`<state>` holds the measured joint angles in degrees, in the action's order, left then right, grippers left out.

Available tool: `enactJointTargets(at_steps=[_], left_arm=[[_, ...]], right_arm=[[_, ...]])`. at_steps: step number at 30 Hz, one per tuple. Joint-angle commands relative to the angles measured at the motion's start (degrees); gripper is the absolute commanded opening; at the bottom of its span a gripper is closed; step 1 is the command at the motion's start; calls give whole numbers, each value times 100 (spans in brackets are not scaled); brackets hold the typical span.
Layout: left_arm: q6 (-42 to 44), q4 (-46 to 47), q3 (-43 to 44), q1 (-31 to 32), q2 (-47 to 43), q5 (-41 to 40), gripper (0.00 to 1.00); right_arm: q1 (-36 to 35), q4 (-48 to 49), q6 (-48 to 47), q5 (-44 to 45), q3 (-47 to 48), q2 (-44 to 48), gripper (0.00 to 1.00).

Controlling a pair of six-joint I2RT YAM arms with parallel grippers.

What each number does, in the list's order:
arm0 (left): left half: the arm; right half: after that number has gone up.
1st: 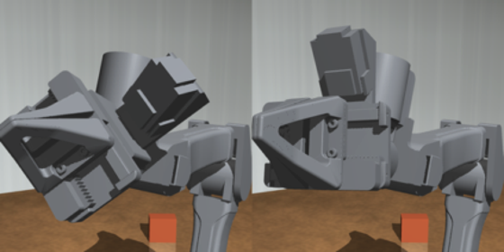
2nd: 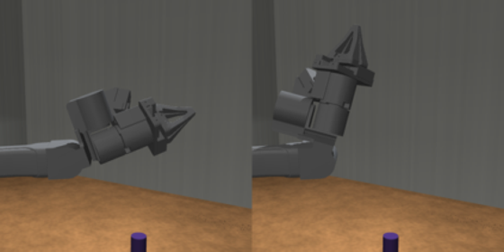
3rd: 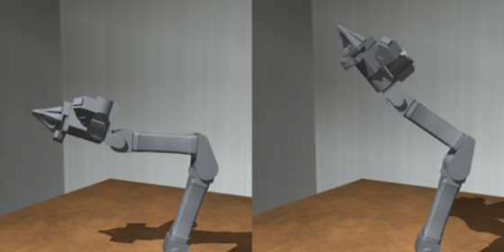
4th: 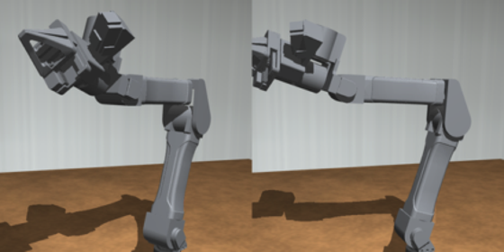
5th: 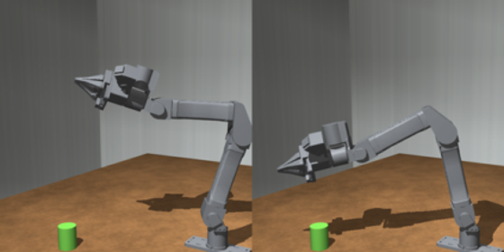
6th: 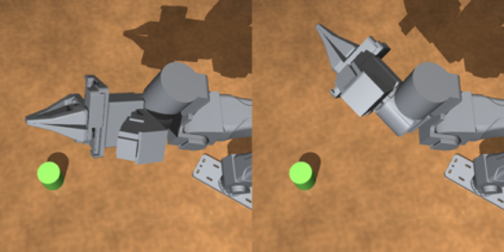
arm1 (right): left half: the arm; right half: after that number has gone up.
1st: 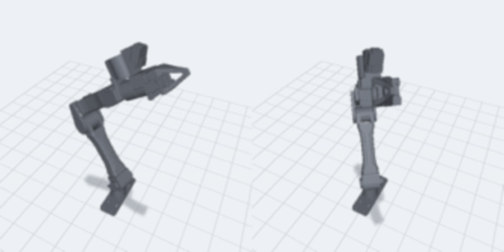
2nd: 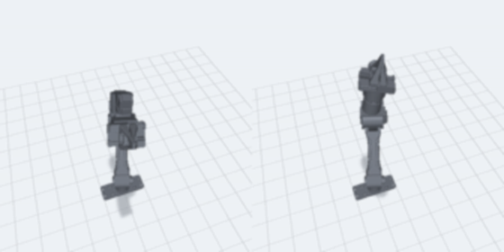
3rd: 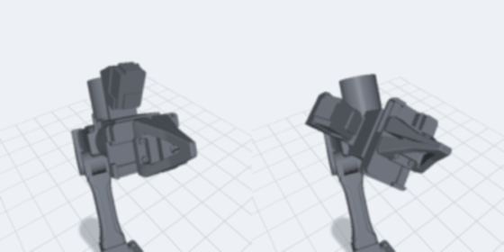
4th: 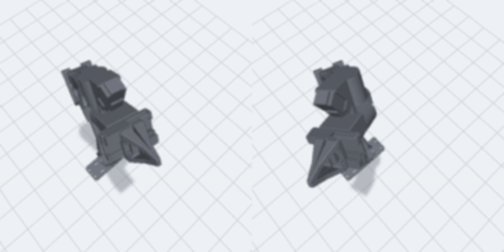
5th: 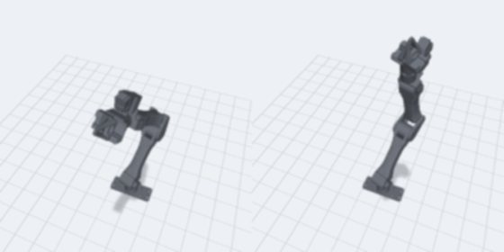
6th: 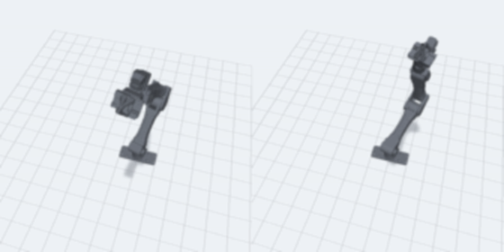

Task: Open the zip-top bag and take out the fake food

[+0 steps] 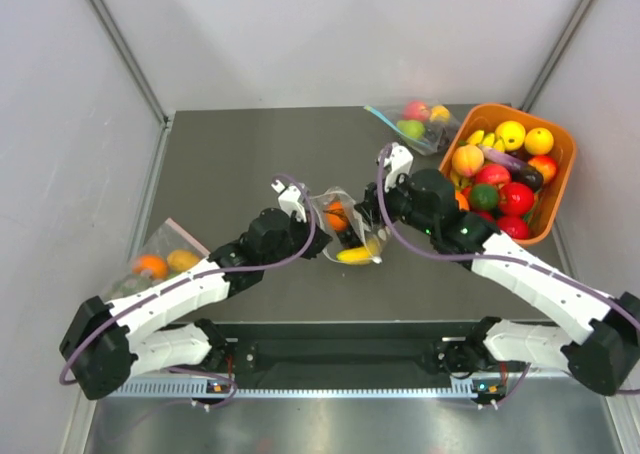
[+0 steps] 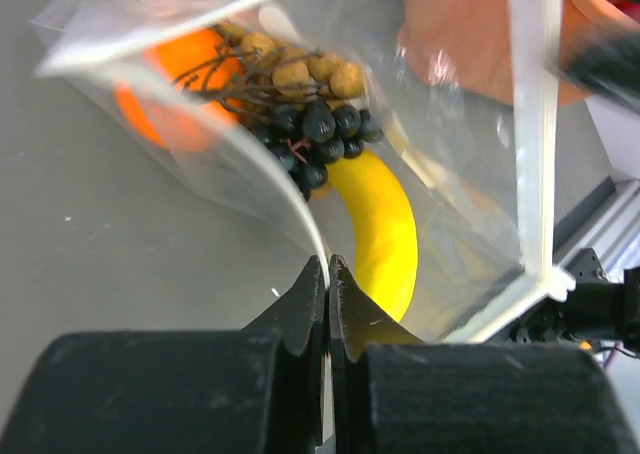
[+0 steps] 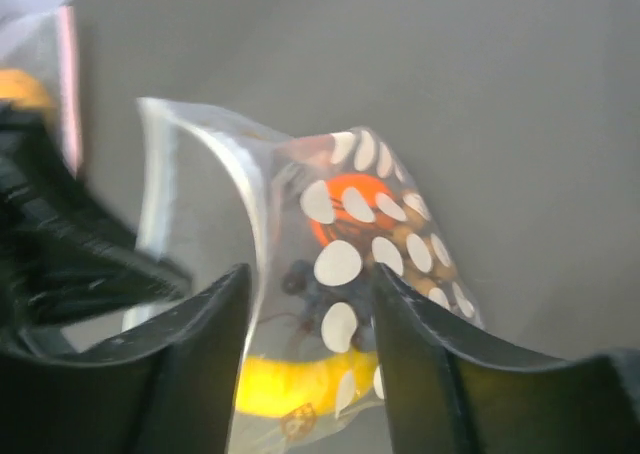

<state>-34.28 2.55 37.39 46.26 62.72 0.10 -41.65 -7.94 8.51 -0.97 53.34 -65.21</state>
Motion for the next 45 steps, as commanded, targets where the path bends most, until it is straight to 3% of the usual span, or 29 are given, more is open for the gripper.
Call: enactJointTargets(at_steps=[1, 5, 11, 17, 22, 32, 37, 45], left_arm=[[106, -88, 190, 50, -286, -379, 0], [53, -96, 67, 59, -348, -405, 0], [27, -70, -47, 67, -480, -458, 0], [-17, -26, -153, 76, -585, -397, 0], [-35, 27, -232, 76, -664, -379, 0], [-52, 0, -399, 76, -814, -370, 0], [-149, 0, -609, 85, -814, -344, 0], [-246, 97, -926, 94, -831, -405, 0]], right_arm=[[-457, -391, -797, 62, 273, 552, 57], [-1107, -612, -1343, -235, 484, 974, 69], [-1530, -708, -1484, -1913, 659, 932, 69], [-1574, -779, -1572, -2460, 835, 80, 66], [-1539, -840, -1748, -2364, 1029, -632, 66], [-986, -576, -1431, -1504, 757, -1072, 66], [-1003, -936, -1756, -879, 809, -1310, 67], [-1152, -1183, -2450, -975, 581, -1459, 67]])
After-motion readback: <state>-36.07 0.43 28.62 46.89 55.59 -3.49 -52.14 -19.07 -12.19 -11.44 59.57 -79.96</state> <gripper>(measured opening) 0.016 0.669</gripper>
